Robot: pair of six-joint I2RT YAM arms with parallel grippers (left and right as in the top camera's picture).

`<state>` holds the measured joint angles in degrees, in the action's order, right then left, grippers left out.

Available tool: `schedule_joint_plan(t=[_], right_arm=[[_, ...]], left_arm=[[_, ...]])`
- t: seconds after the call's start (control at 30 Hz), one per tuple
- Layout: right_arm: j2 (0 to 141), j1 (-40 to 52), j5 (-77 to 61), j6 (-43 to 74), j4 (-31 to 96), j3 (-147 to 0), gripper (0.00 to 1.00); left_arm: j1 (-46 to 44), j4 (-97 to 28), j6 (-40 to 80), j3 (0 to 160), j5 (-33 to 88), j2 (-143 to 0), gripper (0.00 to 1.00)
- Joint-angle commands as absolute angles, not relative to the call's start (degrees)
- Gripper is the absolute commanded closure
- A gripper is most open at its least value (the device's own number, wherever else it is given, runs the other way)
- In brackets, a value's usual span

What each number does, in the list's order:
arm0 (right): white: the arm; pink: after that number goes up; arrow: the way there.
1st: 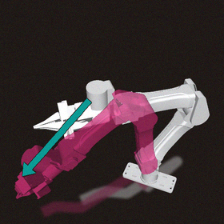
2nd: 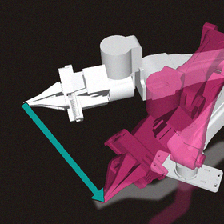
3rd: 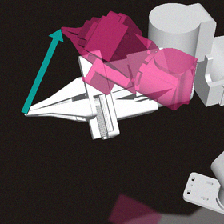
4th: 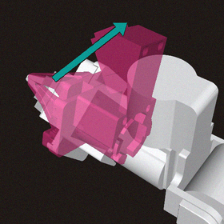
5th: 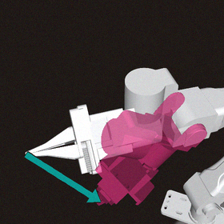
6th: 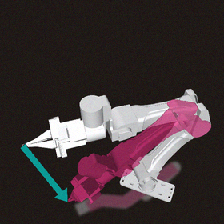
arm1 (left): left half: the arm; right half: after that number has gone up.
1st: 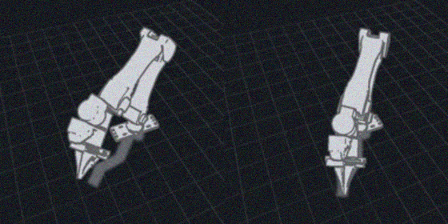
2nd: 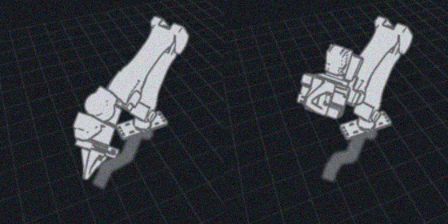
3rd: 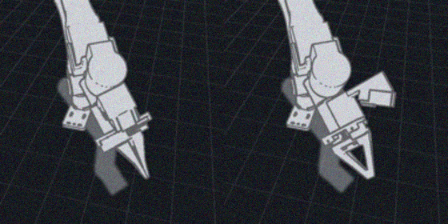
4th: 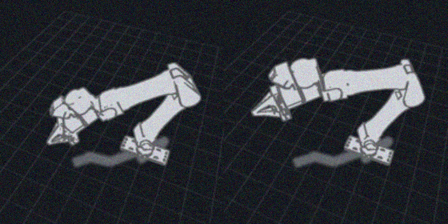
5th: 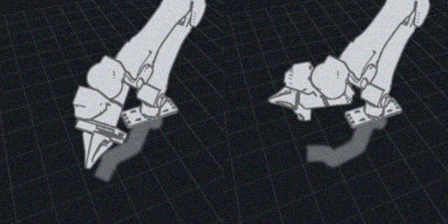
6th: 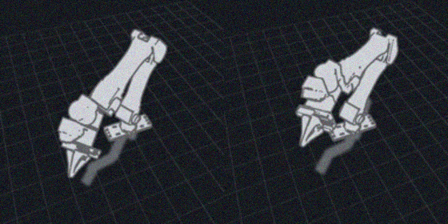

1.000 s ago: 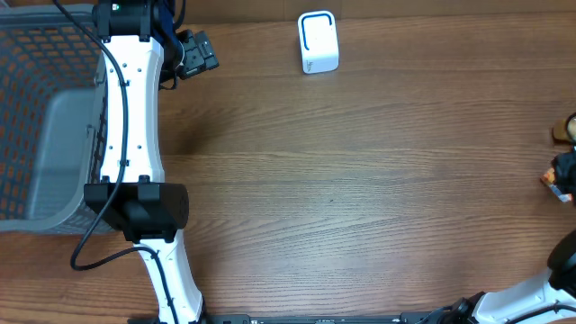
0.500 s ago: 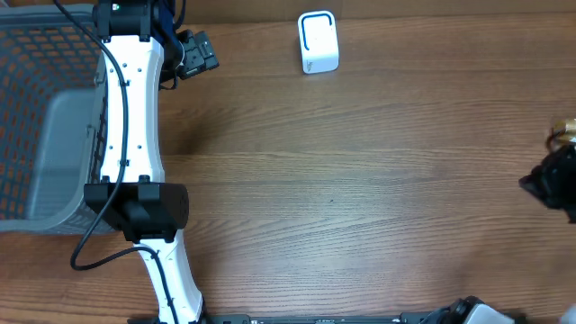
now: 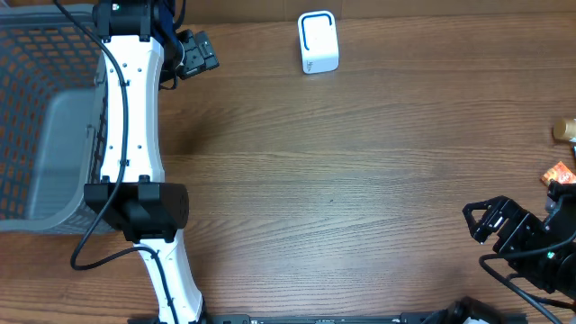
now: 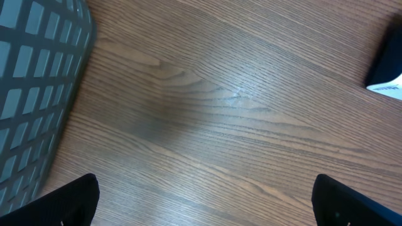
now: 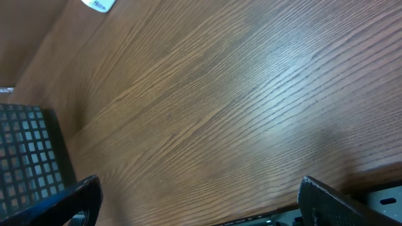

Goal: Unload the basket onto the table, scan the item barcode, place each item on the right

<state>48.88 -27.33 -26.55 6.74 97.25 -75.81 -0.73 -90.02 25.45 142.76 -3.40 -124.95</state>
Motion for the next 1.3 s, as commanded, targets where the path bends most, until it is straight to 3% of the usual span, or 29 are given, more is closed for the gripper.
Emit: schedule_joint_plan(t=[0.0, 0.13, 0.4, 0.8, 0.97, 1.13, 1.27], right_arm=[[48.97, -27.00, -20.86, 5.93, 96.33, -75.42, 0.00], [48.97, -27.00, -14.28, 5.93, 96.36, -75.42, 0.00], [48.97, -27.00, -14.39, 5.41, 94.94, -75.42, 0.00], [49.23, -26.37, -23.53, -1.98, 86.98, -74.15, 0.00], [44.60, -15.40, -23.73, -1.98, 71.57, -65.91, 0.00], [31.16, -1.34, -18.74, -1.98, 50.28, -50.37, 0.00], [21.85, 3.68, -15.55, -1.96, 39.77, -38.89, 0.00]], left_arm=[[-0.56, -89.97, 24.82, 142.65, -3.14, -124.84, 0.00], [-0.56, -89.97, 24.84, 142.65, -3.14, -124.84, 0.00], [-0.56, -89.97, 24.82, 142.65, -3.14, -124.84, 0.00], [-0.56, -89.97, 24.82, 142.65, -3.14, -124.84, 0.00], [-0.56, -89.97, 24.82, 142.65, -3.14, -124.84, 0.00], [-0.56, -89.97, 24.84, 142.65, -3.14, -124.84, 0.00], [-0.56, -89.97, 24.84, 142.65, -3.14, -124.84, 0.00]])
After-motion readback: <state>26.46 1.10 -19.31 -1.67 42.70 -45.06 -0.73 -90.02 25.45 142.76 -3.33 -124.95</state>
